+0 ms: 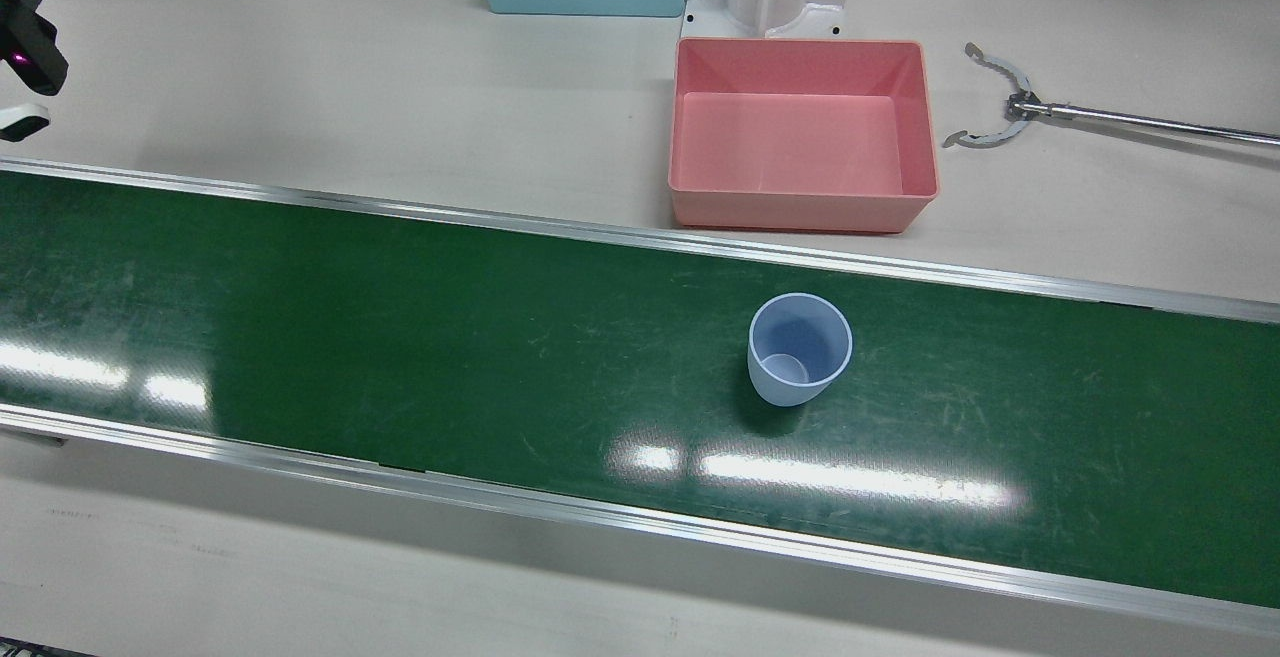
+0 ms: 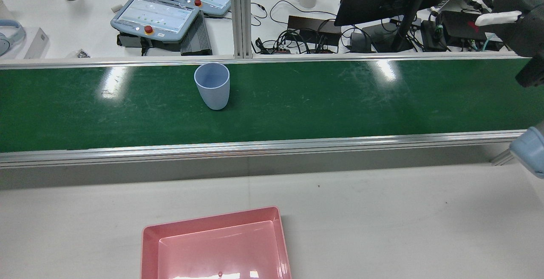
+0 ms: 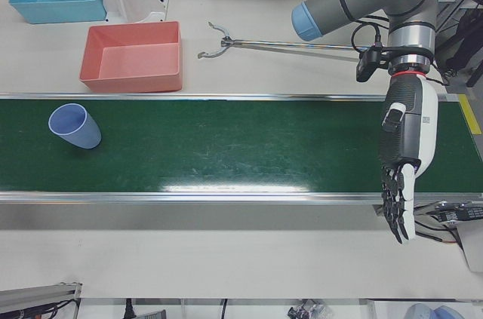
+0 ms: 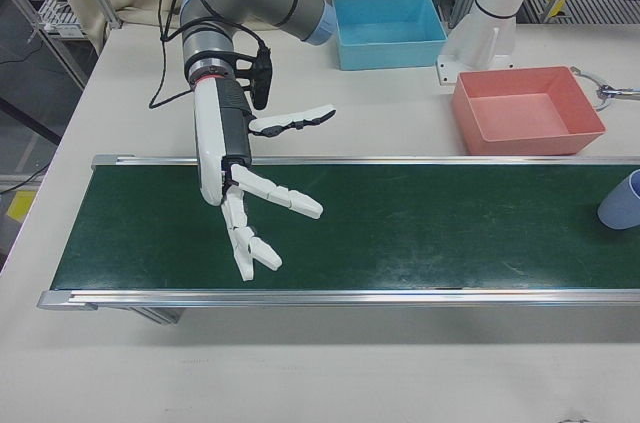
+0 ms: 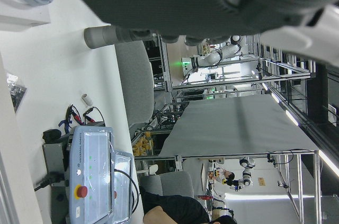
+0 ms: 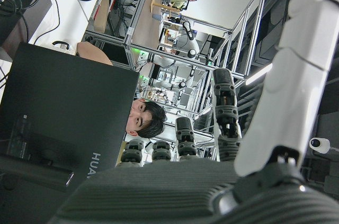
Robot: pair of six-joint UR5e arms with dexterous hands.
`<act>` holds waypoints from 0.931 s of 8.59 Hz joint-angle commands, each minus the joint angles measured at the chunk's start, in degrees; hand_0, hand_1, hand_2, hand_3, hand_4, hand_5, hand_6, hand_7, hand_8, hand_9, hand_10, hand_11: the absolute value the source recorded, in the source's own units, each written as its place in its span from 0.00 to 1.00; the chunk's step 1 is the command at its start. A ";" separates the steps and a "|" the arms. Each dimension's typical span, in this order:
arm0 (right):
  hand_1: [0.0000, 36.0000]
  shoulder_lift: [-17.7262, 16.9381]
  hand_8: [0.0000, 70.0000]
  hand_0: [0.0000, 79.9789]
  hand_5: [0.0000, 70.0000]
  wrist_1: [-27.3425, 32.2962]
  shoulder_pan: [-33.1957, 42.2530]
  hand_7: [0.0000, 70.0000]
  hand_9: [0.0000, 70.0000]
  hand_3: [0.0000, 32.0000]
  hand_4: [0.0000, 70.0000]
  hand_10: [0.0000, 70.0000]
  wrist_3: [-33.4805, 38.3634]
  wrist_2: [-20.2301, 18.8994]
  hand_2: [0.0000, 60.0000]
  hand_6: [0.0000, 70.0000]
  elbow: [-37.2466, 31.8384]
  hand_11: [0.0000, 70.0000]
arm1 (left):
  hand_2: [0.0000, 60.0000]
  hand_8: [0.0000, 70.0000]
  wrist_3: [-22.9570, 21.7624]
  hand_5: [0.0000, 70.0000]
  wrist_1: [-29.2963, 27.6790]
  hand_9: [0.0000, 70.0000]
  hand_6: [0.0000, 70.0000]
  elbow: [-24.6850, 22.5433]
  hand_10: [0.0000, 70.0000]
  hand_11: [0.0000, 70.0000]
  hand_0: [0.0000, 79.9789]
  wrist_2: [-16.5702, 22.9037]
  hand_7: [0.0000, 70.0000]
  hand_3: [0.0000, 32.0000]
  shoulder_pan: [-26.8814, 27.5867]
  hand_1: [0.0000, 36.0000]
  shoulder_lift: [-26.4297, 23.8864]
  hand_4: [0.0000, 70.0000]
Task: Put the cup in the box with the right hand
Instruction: 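Swing the right hand over the conveyor toward the blue cup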
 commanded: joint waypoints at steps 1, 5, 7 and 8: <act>0.33 -0.89 0.04 0.67 0.08 0.35 -1.46 0.32 0.11 0.04 0.38 0.07 -0.06 0.26 0.00 0.07 -1.49 0.12 | 0.00 0.00 -0.09 0.00 -0.01 0.00 0.00 0.03 0.00 0.00 0.00 0.00 0.00 0.00 0.00 0.00 -0.03 0.00; 0.33 1.65 0.03 0.66 0.08 3.25 -7.93 0.16 0.07 0.00 0.32 0.07 -5.23 7.08 0.00 0.05 -1.59 0.12 | 0.00 0.00 -0.09 0.00 -0.01 0.00 0.00 0.03 0.00 0.00 0.00 0.00 0.00 0.00 0.09 0.00 -0.03 0.00; 0.35 1.66 0.04 0.66 0.08 2.99 -10.77 0.20 0.09 0.16 0.34 0.05 -6.30 10.01 0.00 0.05 -0.71 0.10 | 0.00 0.00 -0.09 0.00 -0.01 0.00 0.00 0.03 0.00 0.00 0.00 0.00 0.00 0.00 0.09 0.00 -0.03 0.00; 0.36 1.13 0.03 0.66 0.08 2.12 -10.60 0.17 0.07 0.32 0.29 0.04 -6.04 10.02 0.00 0.03 0.08 0.09 | 0.00 0.00 -0.09 0.00 -0.01 0.00 0.00 0.03 0.00 0.00 0.00 0.00 0.00 0.00 0.00 0.00 -0.03 0.00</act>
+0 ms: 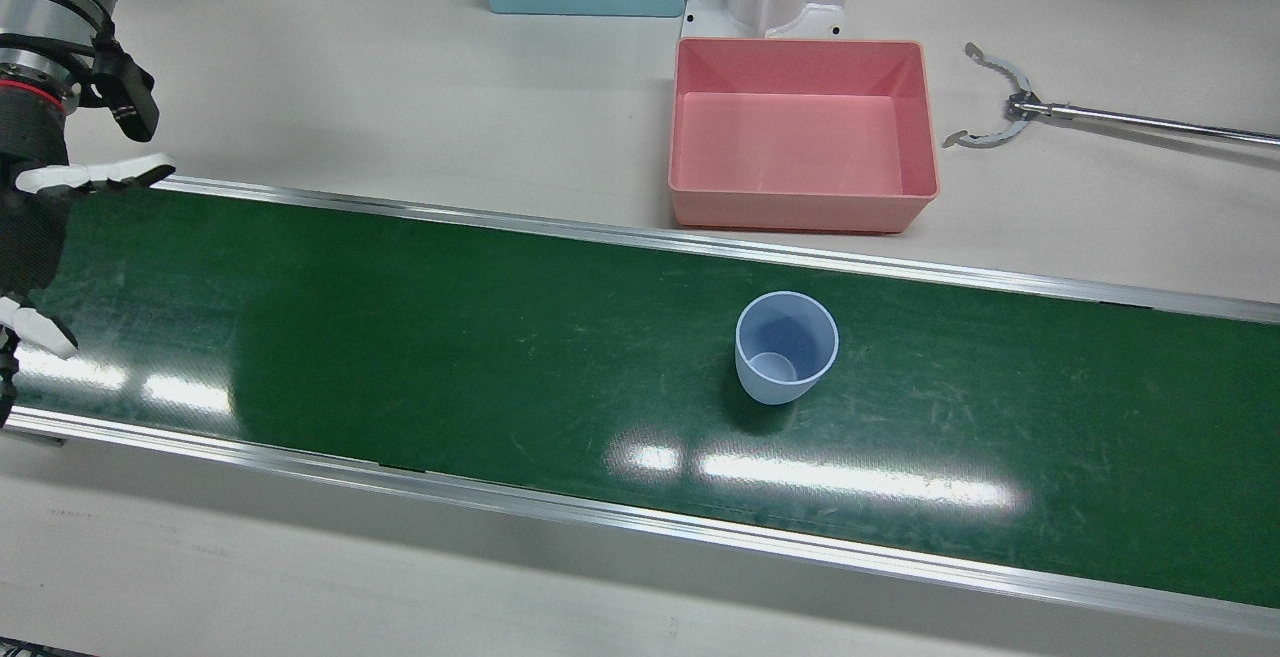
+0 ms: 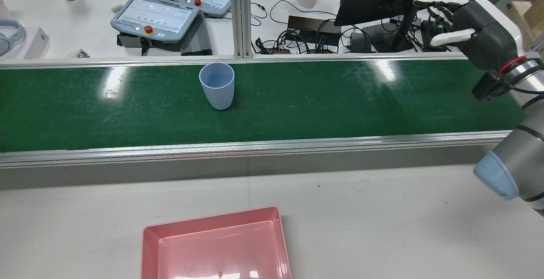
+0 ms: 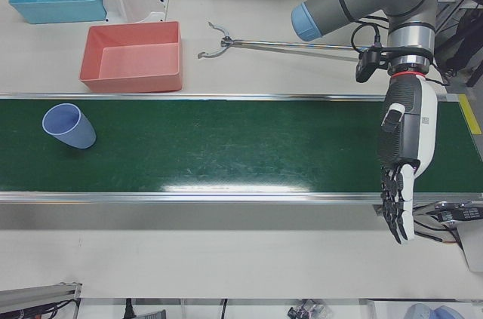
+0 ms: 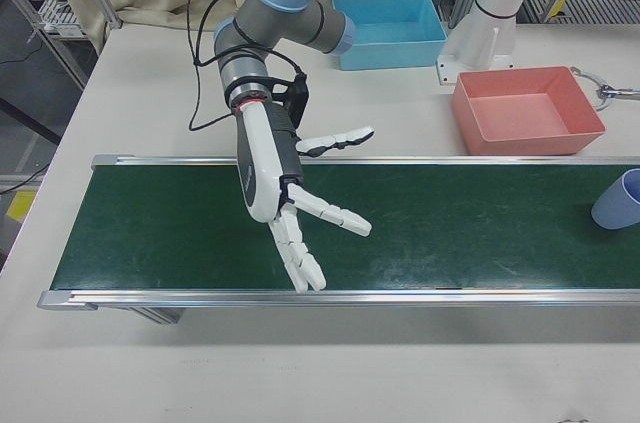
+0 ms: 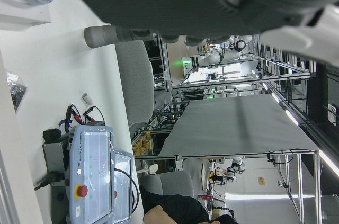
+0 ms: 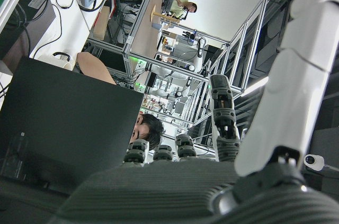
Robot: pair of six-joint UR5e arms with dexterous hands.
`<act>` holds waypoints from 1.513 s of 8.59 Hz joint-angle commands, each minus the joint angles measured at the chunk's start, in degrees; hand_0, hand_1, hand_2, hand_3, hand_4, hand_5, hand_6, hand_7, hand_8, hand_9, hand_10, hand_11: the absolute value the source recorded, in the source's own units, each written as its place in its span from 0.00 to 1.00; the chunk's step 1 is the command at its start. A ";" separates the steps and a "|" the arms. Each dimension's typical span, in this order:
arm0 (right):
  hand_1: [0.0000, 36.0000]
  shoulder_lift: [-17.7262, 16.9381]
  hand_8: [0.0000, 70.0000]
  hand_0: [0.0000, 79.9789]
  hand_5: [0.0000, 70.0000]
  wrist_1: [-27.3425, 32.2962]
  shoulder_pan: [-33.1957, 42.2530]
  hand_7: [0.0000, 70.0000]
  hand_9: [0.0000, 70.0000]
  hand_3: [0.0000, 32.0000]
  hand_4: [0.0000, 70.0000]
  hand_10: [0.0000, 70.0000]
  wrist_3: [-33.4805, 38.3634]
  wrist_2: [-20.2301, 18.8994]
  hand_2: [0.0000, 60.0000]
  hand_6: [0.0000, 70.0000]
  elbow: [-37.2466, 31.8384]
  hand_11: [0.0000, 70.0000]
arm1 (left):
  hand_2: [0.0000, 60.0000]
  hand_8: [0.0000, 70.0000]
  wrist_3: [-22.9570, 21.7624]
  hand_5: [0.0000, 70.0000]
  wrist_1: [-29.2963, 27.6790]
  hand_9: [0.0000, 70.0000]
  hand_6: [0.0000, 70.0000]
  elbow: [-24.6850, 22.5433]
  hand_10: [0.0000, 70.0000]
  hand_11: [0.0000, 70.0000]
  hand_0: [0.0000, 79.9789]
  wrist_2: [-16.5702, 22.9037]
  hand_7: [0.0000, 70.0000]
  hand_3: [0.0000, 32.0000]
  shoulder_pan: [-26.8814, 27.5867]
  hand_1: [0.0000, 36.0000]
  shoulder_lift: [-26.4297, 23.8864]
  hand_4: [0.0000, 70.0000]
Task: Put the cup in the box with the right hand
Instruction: 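Swing the right hand over the conveyor toward the blue cup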
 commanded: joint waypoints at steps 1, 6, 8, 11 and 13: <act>0.36 -1.83 0.02 0.66 0.08 -4.06 -2.93 0.15 0.05 0.38 0.26 0.04 -0.25 2.00 0.00 0.03 2.80 0.08 | 0.00 0.00 0.05 0.00 0.00 0.00 0.00 0.00 0.00 0.00 0.00 0.00 0.00 0.00 0.00 0.00 0.00 0.00; 0.39 -1.23 0.02 0.68 0.08 -6.99 -15.50 0.19 0.05 0.46 0.29 0.02 -0.34 14.02 0.00 0.03 5.45 0.06 | 0.00 0.00 -0.03 0.00 0.00 0.00 0.00 0.00 0.00 0.00 0.00 0.00 0.00 0.00 0.00 0.00 0.00 0.00; 0.40 0.43 0.04 0.68 0.08 -6.99 -18.40 0.32 0.10 0.00 0.36 0.05 -1.73 18.51 0.00 0.08 4.76 0.10 | 0.00 0.00 0.05 0.00 0.00 0.00 0.00 0.00 0.00 0.00 0.00 0.00 0.00 0.00 0.00 0.00 0.00 0.00; 0.45 3.94 0.02 0.69 0.09 -6.73 -18.42 0.39 0.08 0.00 0.28 0.06 -12.77 21.69 0.02 0.11 4.57 0.12 | 0.00 0.00 0.05 0.00 0.00 0.00 0.00 0.00 0.00 0.00 0.00 0.00 0.00 0.00 0.00 0.00 0.00 0.00; 0.46 5.96 0.02 0.68 0.09 -6.29 -18.42 0.38 0.09 0.00 0.31 0.07 -17.03 21.96 0.08 0.11 1.96 0.13 | 0.00 0.00 0.05 0.00 0.00 0.00 0.00 0.00 0.00 0.00 0.00 0.00 0.00 0.00 0.00 0.00 0.00 0.00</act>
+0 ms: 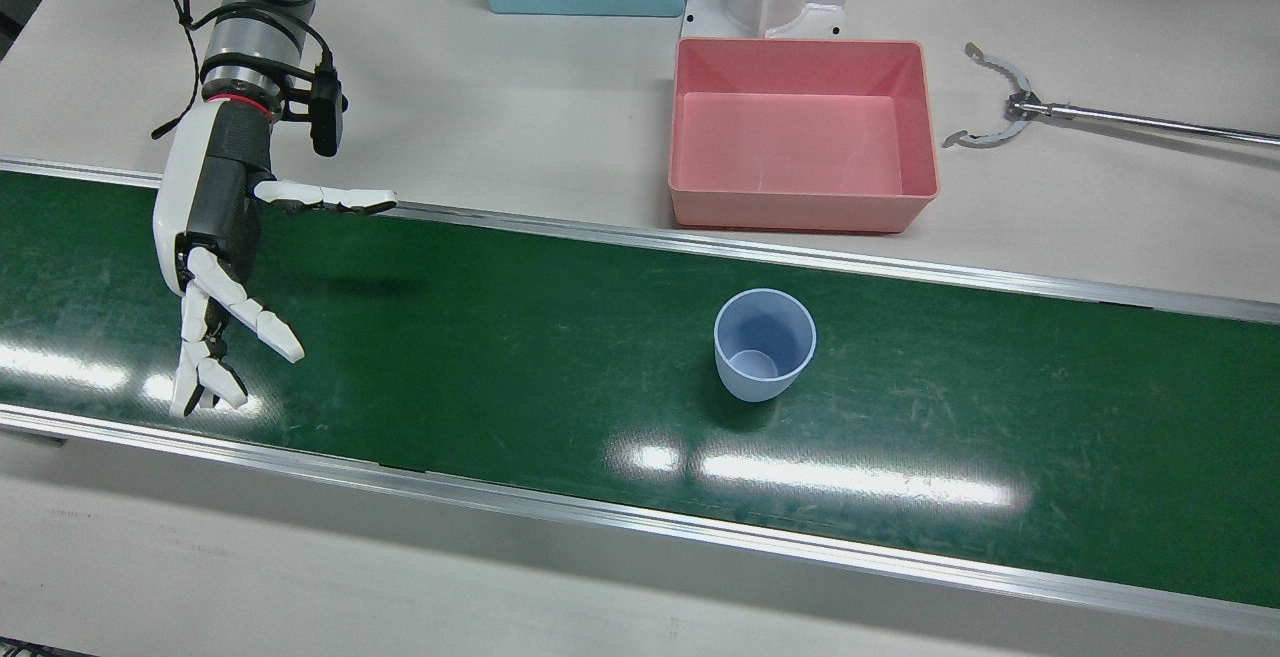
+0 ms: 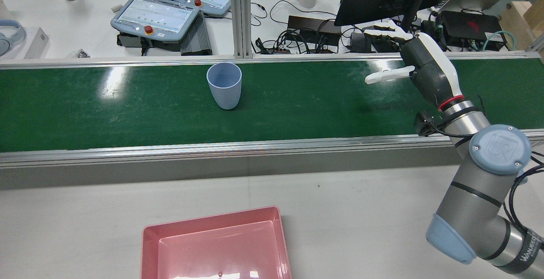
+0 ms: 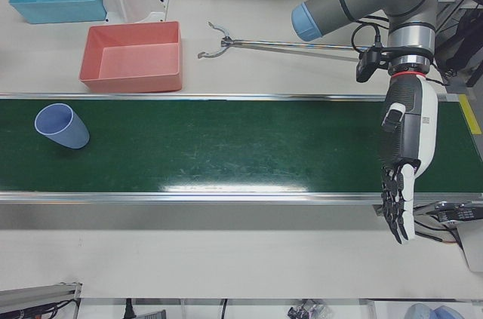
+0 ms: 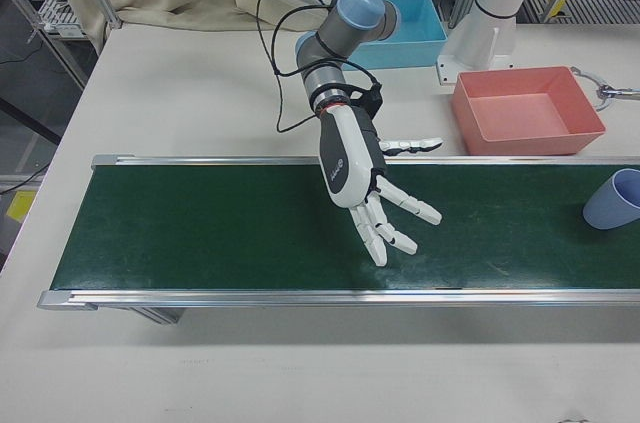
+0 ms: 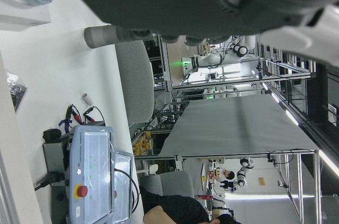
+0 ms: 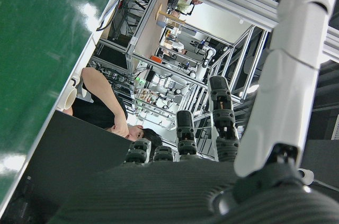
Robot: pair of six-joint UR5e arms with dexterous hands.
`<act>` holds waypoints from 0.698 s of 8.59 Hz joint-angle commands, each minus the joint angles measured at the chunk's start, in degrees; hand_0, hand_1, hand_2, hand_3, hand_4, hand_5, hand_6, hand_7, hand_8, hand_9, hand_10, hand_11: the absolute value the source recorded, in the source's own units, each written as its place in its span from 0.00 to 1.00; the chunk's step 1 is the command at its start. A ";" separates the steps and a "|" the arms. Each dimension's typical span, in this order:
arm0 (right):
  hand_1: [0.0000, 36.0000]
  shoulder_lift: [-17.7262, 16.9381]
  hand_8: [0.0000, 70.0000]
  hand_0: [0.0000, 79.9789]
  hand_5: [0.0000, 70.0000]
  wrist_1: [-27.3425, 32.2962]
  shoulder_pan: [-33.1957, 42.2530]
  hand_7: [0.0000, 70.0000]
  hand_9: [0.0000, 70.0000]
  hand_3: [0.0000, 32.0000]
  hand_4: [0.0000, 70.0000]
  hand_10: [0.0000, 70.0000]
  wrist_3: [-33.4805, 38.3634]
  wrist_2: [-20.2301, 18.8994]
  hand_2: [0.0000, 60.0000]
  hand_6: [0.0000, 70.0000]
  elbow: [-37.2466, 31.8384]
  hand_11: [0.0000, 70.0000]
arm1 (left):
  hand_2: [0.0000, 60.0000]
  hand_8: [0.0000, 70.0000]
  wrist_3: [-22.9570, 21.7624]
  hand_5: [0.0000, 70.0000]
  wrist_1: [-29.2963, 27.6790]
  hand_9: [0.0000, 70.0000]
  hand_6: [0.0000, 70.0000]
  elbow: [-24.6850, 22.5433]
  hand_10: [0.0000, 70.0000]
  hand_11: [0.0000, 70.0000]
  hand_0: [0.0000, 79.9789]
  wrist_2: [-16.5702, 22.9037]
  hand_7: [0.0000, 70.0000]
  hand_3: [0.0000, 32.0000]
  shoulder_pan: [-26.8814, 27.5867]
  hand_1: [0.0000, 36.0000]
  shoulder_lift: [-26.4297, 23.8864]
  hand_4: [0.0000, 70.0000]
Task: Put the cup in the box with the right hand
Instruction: 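Swing the right hand over the conveyor toward the blue cup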
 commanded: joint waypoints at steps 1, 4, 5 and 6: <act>0.47 4.11 0.02 0.69 0.09 0.27 -0.08 0.38 0.09 0.00 0.33 0.06 -5.79 0.55 0.09 0.10 -2.90 0.12 | 0.00 0.00 -0.08 0.00 0.00 0.00 0.00 0.00 0.00 0.00 0.00 0.00 0.00 0.00 0.03 0.00 -0.02 0.00; 0.41 6.05 0.02 0.68 0.09 1.84 -3.22 0.30 0.07 0.00 0.30 0.06 -5.62 6.95 0.01 0.07 -4.31 0.12 | 0.00 0.00 -0.08 0.00 0.00 0.00 0.00 0.00 0.00 0.00 0.00 0.00 0.00 0.00 -0.06 0.00 0.07 0.00; 0.41 7.54 0.02 0.68 0.08 1.93 -4.89 0.35 0.09 0.00 0.33 0.07 -5.10 8.53 0.01 0.08 -5.01 0.13 | 0.00 0.00 -0.08 0.00 0.00 0.00 0.00 0.00 0.00 0.00 0.00 0.00 0.00 0.00 -0.06 0.00 -0.02 0.00; 0.40 8.69 0.02 0.68 0.08 1.94 -6.04 0.39 0.11 0.00 0.37 0.07 -5.09 9.42 0.00 0.09 -5.19 0.13 | 0.00 0.00 -0.08 0.00 0.00 0.00 0.00 0.00 0.00 0.00 0.00 0.00 0.00 0.00 -0.06 0.00 -0.02 0.00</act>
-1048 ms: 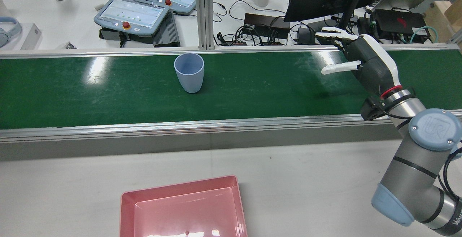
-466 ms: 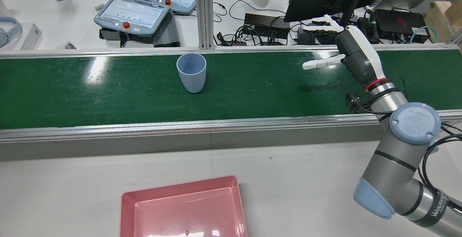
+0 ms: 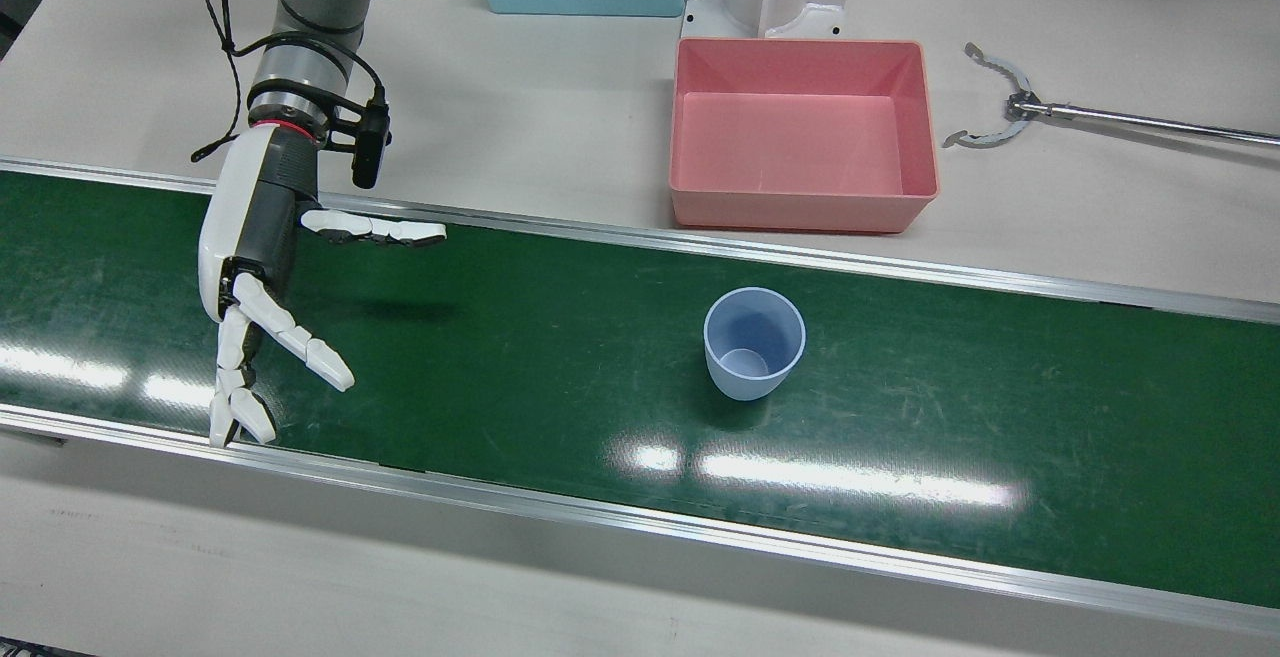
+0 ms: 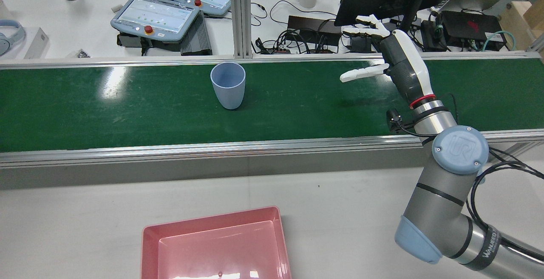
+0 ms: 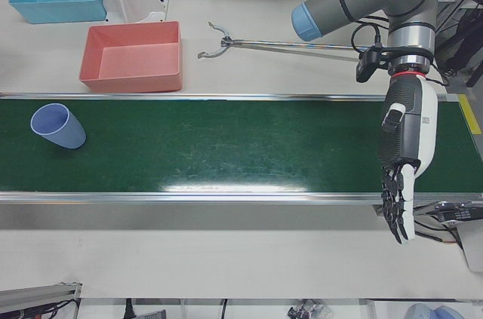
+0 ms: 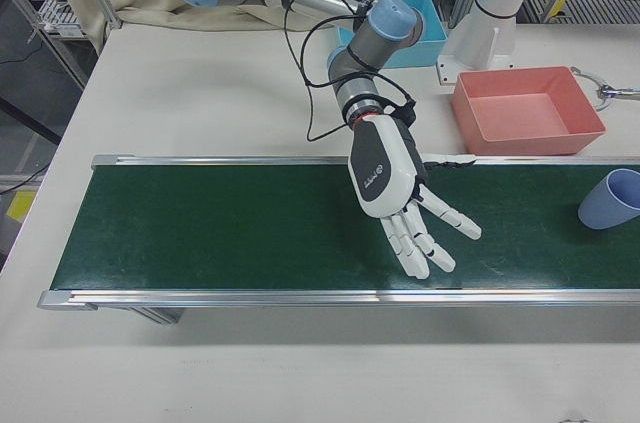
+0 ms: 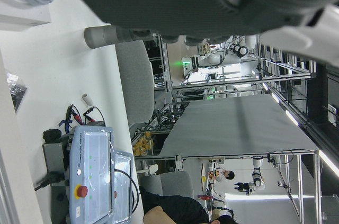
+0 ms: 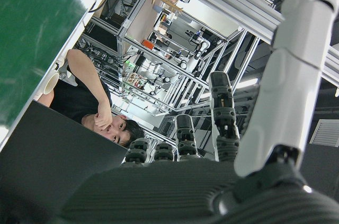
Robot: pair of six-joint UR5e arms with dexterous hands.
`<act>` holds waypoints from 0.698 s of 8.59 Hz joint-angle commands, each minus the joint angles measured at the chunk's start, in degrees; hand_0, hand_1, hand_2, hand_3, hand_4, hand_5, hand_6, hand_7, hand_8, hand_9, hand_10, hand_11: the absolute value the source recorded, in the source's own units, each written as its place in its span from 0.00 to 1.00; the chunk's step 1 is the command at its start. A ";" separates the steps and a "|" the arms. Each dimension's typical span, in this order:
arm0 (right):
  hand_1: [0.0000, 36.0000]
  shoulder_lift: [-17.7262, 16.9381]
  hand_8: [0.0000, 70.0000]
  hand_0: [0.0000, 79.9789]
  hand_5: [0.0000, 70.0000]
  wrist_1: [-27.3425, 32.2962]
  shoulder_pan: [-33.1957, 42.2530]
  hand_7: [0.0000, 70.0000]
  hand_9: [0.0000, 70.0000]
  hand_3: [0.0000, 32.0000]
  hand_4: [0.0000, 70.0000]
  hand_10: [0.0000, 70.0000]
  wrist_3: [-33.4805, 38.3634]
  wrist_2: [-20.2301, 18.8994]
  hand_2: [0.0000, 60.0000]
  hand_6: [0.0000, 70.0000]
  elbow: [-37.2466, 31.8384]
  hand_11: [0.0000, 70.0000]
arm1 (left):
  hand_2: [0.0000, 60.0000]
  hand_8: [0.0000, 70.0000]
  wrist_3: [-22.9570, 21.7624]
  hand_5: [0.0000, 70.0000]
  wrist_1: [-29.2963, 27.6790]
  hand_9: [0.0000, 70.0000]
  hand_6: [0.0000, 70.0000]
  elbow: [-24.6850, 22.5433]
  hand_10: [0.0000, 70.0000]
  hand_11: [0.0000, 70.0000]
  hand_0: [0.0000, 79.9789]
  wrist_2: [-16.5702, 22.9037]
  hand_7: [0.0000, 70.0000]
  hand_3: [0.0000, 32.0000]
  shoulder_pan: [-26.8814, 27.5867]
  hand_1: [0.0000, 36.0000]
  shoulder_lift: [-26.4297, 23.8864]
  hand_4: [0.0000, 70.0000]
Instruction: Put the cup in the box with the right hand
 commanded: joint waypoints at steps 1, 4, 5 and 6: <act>0.42 3.38 0.02 0.69 0.08 0.40 -3.70 0.46 0.12 0.00 0.40 0.08 0.43 3.61 0.00 0.10 -1.01 0.14 | 0.00 0.00 -0.01 0.00 0.00 0.00 0.00 0.00 0.00 0.00 0.00 0.00 0.00 0.00 -0.03 0.00 -0.02 0.00; 0.42 3.66 0.04 0.70 0.08 1.19 -4.67 0.58 0.16 0.00 0.46 0.09 5.41 3.45 0.01 0.12 -2.40 0.15 | 0.00 0.00 -0.01 0.00 0.00 0.00 0.00 0.00 0.00 0.00 0.00 0.00 0.00 0.00 0.06 0.00 -0.02 0.00; 0.37 3.74 0.05 0.68 0.08 3.28 -4.94 0.52 0.16 0.00 0.43 0.10 12.66 3.53 0.00 0.11 -6.85 0.17 | 0.00 0.00 -0.01 0.00 0.00 0.00 0.00 0.00 0.00 0.00 0.00 0.00 0.00 0.00 -0.02 0.00 -0.02 0.00; 0.35 3.74 0.05 0.67 0.08 3.65 -5.11 0.49 0.16 0.07 0.41 0.10 15.43 3.53 0.00 0.10 -8.20 0.17 | 0.00 0.00 0.08 0.00 0.00 0.00 0.00 0.00 0.00 0.00 0.00 0.00 0.00 0.00 0.06 0.00 -0.02 0.00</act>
